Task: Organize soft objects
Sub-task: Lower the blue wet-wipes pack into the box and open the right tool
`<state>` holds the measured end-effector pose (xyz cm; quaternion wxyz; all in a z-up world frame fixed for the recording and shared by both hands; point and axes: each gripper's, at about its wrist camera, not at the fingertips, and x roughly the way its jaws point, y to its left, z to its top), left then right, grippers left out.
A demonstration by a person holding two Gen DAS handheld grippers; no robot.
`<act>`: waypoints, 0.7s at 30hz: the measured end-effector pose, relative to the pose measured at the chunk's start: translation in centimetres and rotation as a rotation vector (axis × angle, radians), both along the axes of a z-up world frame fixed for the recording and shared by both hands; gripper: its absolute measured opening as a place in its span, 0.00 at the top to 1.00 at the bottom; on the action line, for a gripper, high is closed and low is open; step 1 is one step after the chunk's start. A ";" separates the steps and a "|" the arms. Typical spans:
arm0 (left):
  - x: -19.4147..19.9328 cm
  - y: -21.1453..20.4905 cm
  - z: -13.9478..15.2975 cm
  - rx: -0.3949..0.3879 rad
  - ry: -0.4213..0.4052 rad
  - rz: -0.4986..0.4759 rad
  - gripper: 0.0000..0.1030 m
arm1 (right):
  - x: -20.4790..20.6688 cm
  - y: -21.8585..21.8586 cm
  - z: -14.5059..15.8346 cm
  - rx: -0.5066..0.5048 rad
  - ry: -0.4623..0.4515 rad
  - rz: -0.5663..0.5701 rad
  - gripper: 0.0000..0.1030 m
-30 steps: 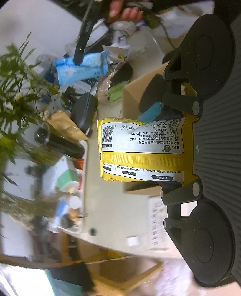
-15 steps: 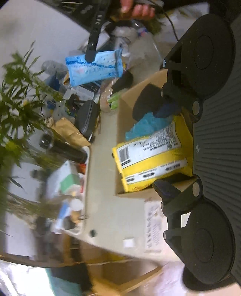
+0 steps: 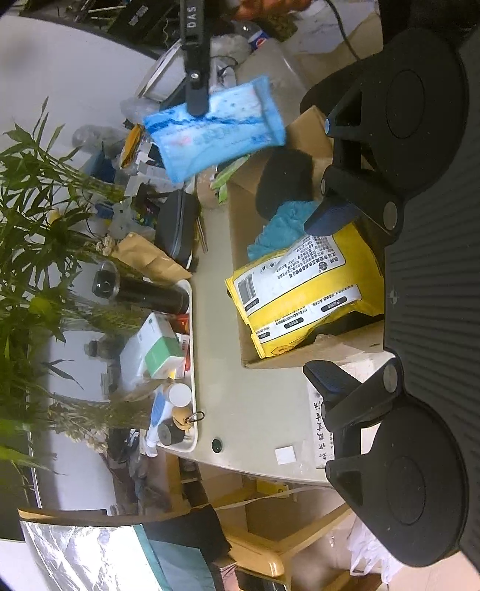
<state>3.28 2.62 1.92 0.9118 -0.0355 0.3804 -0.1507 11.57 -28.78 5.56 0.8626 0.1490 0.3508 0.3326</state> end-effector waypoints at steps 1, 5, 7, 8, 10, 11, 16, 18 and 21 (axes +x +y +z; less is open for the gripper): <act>-0.1 0.1 0.0 -0.003 0.000 0.000 0.28 | -0.1 0.1 -0.2 0.011 0.010 0.005 0.88; -0.2 0.3 0.0 -0.003 -0.002 0.000 0.28 | -0.3 1.0 -1.0 0.028 0.026 0.022 0.88; -0.2 0.4 -0.1 0.000 -0.002 0.003 0.28 | -0.5 1.6 -1.5 0.029 0.006 0.040 0.88; -0.2 0.5 -0.1 -0.001 -0.003 0.003 0.28 | -0.6 2.0 -1.8 0.031 -0.008 0.055 0.87; -0.2 0.6 -0.1 -0.001 -0.005 0.005 0.28 | -0.9 2.6 -2.5 0.032 -0.039 0.074 0.84; -0.2 0.7 0.0 -0.002 -0.006 0.008 0.28 | -0.9 2.6 -2.8 0.026 -0.045 0.073 0.82; -0.4 1.2 0.1 0.000 -0.006 0.015 0.28 | -0.9 2.3 -3.3 -0.007 -0.063 0.062 0.37; -0.4 1.3 0.1 0.002 -0.003 0.022 0.28 | -1.1 2.2 -3.2 -0.031 -0.075 0.065 0.25; -0.4 1.7 0.1 0.002 0.001 0.029 0.28 | -1.4 2.4 -3.1 -0.089 -0.097 0.078 0.17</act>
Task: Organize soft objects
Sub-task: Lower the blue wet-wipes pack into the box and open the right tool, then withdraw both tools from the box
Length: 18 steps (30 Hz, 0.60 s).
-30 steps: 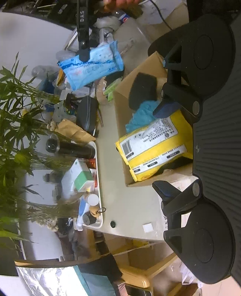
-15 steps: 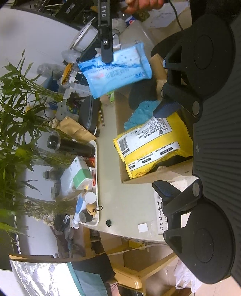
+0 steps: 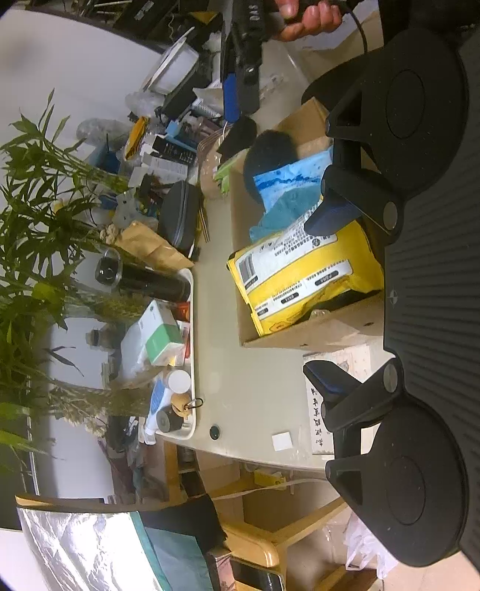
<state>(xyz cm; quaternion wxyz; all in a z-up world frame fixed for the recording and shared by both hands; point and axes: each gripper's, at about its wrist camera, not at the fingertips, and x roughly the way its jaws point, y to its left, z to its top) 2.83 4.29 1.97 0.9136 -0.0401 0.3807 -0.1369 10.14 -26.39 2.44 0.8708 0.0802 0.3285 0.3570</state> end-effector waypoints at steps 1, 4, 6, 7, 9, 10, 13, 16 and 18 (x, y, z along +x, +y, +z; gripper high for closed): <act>0.0 0.1 0.0 0.002 0.002 0.003 0.28 | -0.1 0.1 0.0 -0.019 -0.006 0.003 0.14; 0.2 0.2 0.0 0.008 0.007 0.007 0.28 | -0.3 0.3 -0.1 -0.066 -0.012 0.001 0.05; 0.4 0.2 0.0 0.013 0.011 0.010 0.28 | -0.5 0.5 -0.3 -0.088 -0.009 -0.003 0.01; 0.5 0.2 0.0 0.017 0.011 0.011 0.28 | -0.5 0.5 -0.4 -0.100 -0.007 -0.007 0.00; 0.5 -0.1 -0.1 0.033 0.011 0.007 0.28 | -0.5 0.7 -0.7 -0.134 -0.003 -0.018 0.00; 0.5 -0.2 -0.1 0.042 0.010 0.004 0.28 | -0.5 0.8 -0.8 -0.153 0.002 -0.024 0.00; 0.5 -0.7 -0.1 0.074 0.003 -0.012 0.28 | -0.5 1.0 -1.2 -0.202 0.018 -0.040 0.00; 0.5 -1.0 -0.2 0.092 -0.002 -0.027 0.28 | -0.3 1.3 -1.7 -0.261 0.045 -0.062 0.00; 0.6 -1.2 -0.2 0.098 -0.002 -0.034 0.28 | 0.0 1.4 -2.1 -0.294 0.061 -0.072 0.00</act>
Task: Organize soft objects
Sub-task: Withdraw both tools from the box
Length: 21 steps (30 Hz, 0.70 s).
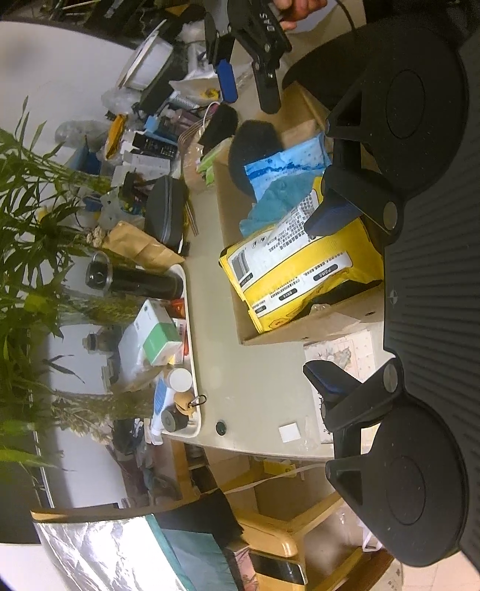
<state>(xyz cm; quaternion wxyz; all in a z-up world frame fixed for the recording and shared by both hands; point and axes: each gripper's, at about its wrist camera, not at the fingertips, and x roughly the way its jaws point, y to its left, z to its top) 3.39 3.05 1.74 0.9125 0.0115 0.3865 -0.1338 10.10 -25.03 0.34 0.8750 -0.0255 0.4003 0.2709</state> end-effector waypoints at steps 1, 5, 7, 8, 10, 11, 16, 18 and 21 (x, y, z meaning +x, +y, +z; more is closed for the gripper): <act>0.1 -0.1 -0.1 0.001 0.001 -0.001 0.28 | 0.1 0.1 -0.2 -0.020 0.009 -0.006 0.00; 0.5 -0.3 -0.4 0.002 0.018 -0.003 0.28 | 0.6 0.1 -1.0 -0.072 0.039 -0.032 0.00; 0.6 -0.4 -0.5 0.009 0.021 -0.006 0.28 | 0.7 -0.1 -1.1 -0.079 0.053 -0.041 0.00; 0.7 -0.5 -0.5 0.013 0.020 -0.007 0.28 | 0.8 -0.2 -1.2 -0.083 0.059 -0.048 0.00; 0.8 -0.6 -0.4 0.017 0.018 -0.011 0.28 | 1.0 -0.4 -1.3 -0.091 0.065 -0.055 0.00; 0.9 -0.5 -0.3 0.014 0.017 -0.012 0.28 | 1.1 -0.4 -1.3 -0.095 0.066 -0.055 0.00; 1.8 -0.4 -0.2 -0.008 0.039 -0.007 0.28 | 1.5 -0.6 -1.3 -0.097 0.071 -0.055 0.00; 2.2 -0.4 -0.2 -0.005 0.044 -0.006 0.28 | 1.6 -0.5 -1.3 -0.098 0.071 -0.053 0.00; 2.8 -0.4 -0.1 -0.012 0.048 -0.006 0.28 | 2.1 -0.4 -1.3 -0.099 0.070 -0.048 0.00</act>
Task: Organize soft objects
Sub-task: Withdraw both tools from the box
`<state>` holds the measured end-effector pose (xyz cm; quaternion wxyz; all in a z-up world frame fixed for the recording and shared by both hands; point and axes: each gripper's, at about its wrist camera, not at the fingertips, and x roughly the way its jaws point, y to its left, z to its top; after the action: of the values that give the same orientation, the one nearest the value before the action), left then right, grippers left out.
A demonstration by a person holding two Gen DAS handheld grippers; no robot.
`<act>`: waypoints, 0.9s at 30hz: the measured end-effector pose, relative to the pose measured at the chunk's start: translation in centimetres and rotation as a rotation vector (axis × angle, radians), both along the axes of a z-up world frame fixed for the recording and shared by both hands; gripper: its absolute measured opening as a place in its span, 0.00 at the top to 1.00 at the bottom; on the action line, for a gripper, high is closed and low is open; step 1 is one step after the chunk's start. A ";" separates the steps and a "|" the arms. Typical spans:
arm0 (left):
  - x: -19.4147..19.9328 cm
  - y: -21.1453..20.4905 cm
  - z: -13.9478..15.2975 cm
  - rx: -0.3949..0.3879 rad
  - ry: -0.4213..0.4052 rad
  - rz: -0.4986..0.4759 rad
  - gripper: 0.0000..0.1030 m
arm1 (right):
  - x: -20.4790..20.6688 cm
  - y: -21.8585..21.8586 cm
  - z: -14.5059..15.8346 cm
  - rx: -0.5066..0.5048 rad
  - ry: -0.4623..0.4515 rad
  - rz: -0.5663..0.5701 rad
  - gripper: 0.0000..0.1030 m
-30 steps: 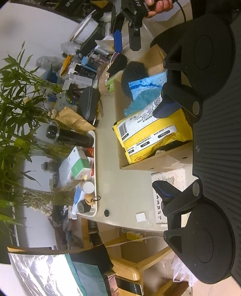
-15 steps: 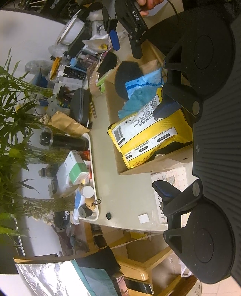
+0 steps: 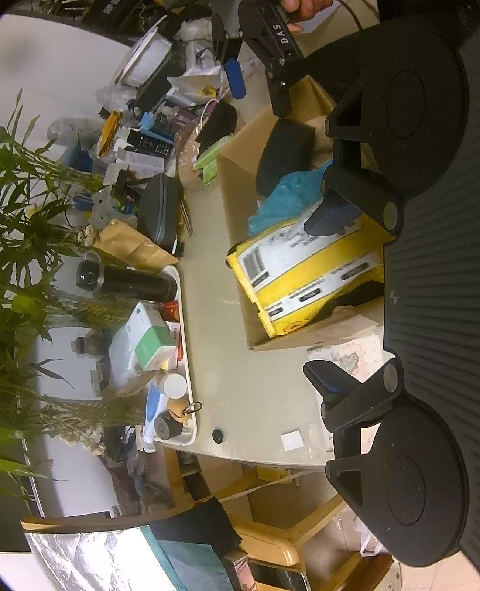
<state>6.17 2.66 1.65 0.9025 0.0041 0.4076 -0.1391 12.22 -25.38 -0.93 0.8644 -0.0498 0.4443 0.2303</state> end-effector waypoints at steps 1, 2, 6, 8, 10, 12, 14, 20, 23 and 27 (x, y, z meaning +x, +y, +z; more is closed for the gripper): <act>0.3 0.1 0.1 -0.004 0.000 0.000 0.28 | 0.2 0.0 0.0 0.000 0.000 0.001 0.00; 0.5 0.1 0.2 -0.007 -0.002 0.000 0.28 | 0.5 0.1 0.1 0.001 0.000 0.001 0.00; 1.7 0.1 0.2 -0.007 -0.005 0.007 0.28 | 1.5 0.1 0.3 0.010 -0.002 -0.005 0.00; 2.2 0.1 0.2 -0.008 -0.004 0.012 0.28 | 2.1 0.0 0.3 0.011 -0.003 -0.014 0.00; 2.6 0.2 0.2 -0.012 -0.007 0.010 0.28 | 2.6 0.0 0.2 0.014 -0.001 -0.018 0.00; 3.0 0.3 0.2 -0.009 -0.009 0.007 0.28 | 3.1 -0.1 0.2 0.012 -0.004 -0.020 0.00; 3.5 0.4 0.2 -0.003 -0.009 0.008 0.28 | 3.6 -0.1 0.1 0.007 -0.007 -0.022 0.00; 5.1 0.7 0.0 0.012 -0.006 0.017 0.28 | 5.2 -0.6 -0.1 0.007 -0.016 -0.040 0.00; 5.9 0.8 -0.3 0.024 -0.008 0.021 0.28 | 6.1 -1.1 -0.1 0.014 -0.028 -0.056 0.00; 7.2 1.4 -0.6 0.022 -0.013 0.030 0.28 | 7.5 -1.8 -0.3 0.023 -0.039 -0.089 0.00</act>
<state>13.36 4.08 1.09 0.9070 0.0089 0.4034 -0.1209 19.69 -27.21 -1.18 0.8828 -0.0246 0.4263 0.1955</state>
